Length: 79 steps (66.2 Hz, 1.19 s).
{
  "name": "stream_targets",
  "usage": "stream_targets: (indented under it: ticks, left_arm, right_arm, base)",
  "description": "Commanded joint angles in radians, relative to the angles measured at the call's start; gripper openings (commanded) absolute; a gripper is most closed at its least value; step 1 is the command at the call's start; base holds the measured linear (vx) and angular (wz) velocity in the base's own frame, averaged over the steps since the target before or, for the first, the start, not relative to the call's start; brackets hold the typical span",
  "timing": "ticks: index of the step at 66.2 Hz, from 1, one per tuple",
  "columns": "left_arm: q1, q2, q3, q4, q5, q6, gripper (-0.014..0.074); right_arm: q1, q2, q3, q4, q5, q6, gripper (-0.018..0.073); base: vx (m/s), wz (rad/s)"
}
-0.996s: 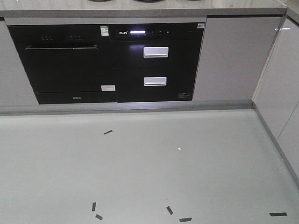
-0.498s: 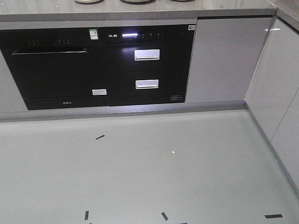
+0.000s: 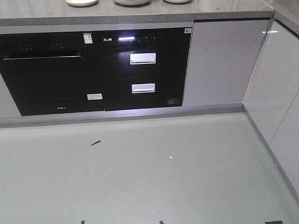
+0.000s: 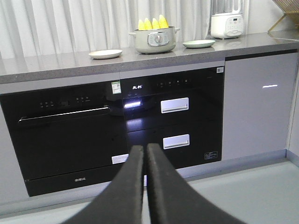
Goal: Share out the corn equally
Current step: 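Drive the base forward to the counter with the pot and plates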
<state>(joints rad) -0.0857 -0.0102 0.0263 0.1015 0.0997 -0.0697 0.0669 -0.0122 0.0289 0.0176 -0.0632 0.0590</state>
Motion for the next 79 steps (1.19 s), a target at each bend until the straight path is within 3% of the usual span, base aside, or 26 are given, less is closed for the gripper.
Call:
stream_targets:
  ticks: [1, 79]
  left_arm:
    - [-0.002, -0.017, 0.015, -0.01, -0.08, -0.011, -0.0006]
    - [-0.002, -0.017, 0.015, -0.01, -0.08, -0.011, -0.0006]
  right_arm:
    - [-0.005, -0.001, 0.008, -0.007, -0.074, 0.0, -0.0011]
    - [-0.005, -0.001, 0.008, -0.007, -0.074, 0.0, -0.0011]
  base:
    - [0.11, -0.02]
    - [0.16, 0.01]
